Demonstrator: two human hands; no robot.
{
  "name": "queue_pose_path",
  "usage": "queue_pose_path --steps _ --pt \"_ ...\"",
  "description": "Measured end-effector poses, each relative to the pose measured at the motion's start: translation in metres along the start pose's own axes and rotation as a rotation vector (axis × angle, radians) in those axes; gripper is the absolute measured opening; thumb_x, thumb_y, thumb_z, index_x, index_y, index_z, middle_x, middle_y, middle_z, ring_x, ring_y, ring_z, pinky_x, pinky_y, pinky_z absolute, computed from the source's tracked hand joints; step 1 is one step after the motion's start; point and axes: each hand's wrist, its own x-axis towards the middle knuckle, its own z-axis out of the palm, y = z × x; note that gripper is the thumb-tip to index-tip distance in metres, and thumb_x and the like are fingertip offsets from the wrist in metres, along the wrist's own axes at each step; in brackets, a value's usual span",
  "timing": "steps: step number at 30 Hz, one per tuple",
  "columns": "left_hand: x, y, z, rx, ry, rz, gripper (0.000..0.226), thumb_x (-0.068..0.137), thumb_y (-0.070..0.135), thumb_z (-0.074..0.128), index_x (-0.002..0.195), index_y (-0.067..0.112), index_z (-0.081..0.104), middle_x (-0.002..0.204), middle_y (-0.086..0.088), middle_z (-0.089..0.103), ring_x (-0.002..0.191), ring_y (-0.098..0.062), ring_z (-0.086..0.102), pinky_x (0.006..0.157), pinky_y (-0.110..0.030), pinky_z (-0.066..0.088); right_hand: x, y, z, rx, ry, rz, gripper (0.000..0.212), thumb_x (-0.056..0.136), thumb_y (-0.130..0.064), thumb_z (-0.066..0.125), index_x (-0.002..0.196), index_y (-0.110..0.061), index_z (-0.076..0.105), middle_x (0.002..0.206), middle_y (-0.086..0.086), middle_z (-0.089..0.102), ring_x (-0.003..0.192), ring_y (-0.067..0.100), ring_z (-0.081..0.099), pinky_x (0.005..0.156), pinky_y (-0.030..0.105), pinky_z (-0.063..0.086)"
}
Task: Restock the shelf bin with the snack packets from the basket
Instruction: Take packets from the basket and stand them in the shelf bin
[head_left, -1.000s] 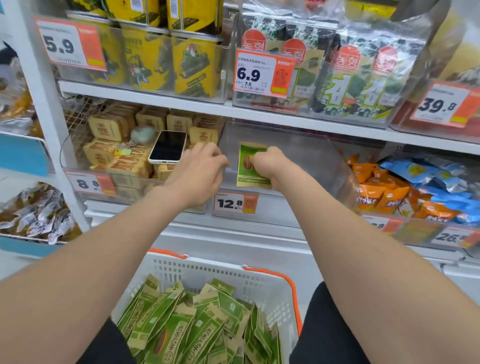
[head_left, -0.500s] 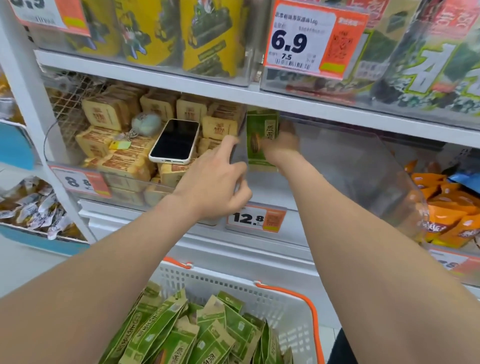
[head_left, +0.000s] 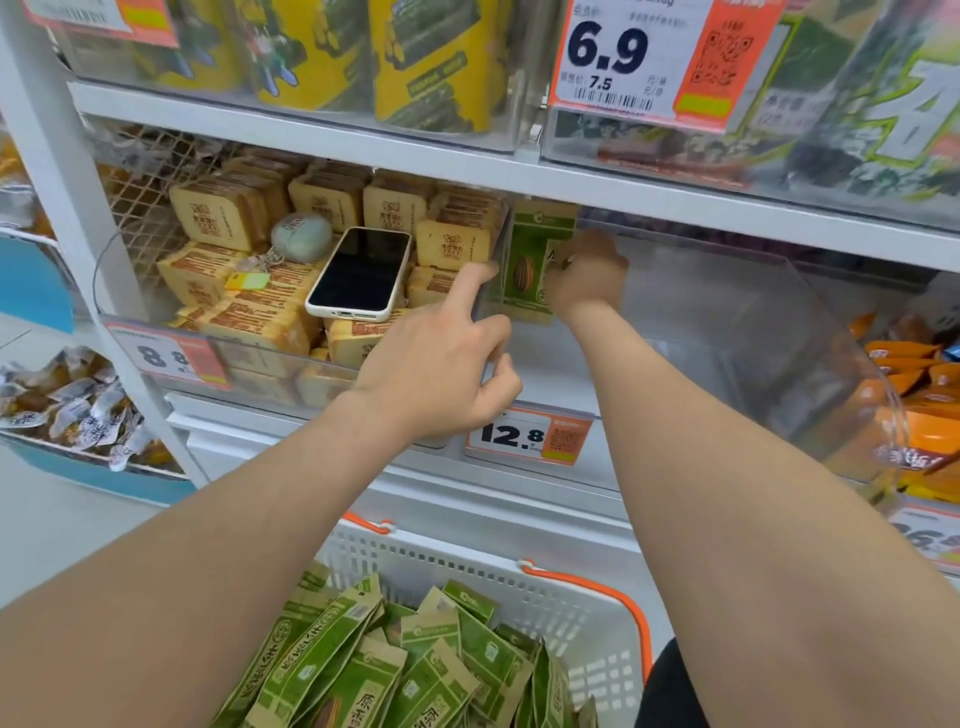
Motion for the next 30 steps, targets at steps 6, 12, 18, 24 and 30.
queue_pose_path --steps 6,12,18,24,30 --pt "0.000 0.000 0.001 0.009 0.010 -0.009 0.026 0.092 0.037 0.052 0.080 0.016 0.062 0.151 -0.015 0.042 0.050 -0.029 0.047 0.046 -0.035 0.045 -0.013 0.008 0.006 -0.036 -0.507 -0.087 0.058 0.094 -0.016 0.064 0.148 -0.031 0.051 0.153 0.008 0.048 0.141 0.031 0.044 0.113 0.033 0.043" --pt "-0.001 0.001 0.001 0.019 -0.005 -0.018 0.027 0.093 0.038 0.049 0.082 0.016 0.061 0.153 -0.014 0.040 0.050 -0.030 0.049 0.047 -0.035 0.045 -0.017 0.010 -0.004 0.023 -0.522 -0.132 0.070 0.100 -0.029 0.063 0.161 -0.030 0.029 0.160 0.009 0.040 0.149 0.035 0.032 0.120 0.039 0.033" --pt "-0.002 0.002 0.001 0.016 -0.010 -0.017 0.025 0.093 0.036 0.049 0.082 0.017 0.061 0.153 -0.014 0.040 0.048 -0.030 0.047 0.047 -0.031 0.040 -0.017 0.012 -0.001 -0.003 -0.611 -0.107 0.081 0.099 -0.026 0.065 0.165 -0.035 0.019 0.169 0.005 0.028 0.156 0.032 0.024 0.125 0.040 0.028" --pt "-0.002 0.003 0.000 0.045 -0.031 -0.022 0.025 0.092 0.036 0.049 0.082 0.017 0.062 0.153 -0.014 0.041 0.051 -0.029 0.049 0.049 -0.030 0.035 -0.027 0.005 -0.012 -0.098 -0.608 -0.124 0.077 0.102 -0.025 0.060 0.166 -0.034 0.018 0.164 0.005 0.038 0.142 0.029 0.047 0.105 0.027 0.040" --pt "-0.006 0.018 0.003 0.102 0.003 -0.109 0.028 0.094 0.032 0.046 0.109 0.011 0.056 0.155 -0.019 0.041 0.079 -0.038 0.060 0.066 -0.037 0.034 -0.064 -0.004 -0.051 -0.259 -0.425 -0.179 0.036 0.096 -0.016 0.054 0.131 -0.009 0.058 0.125 0.017 0.065 0.111 0.035 0.063 0.088 0.036 0.053"
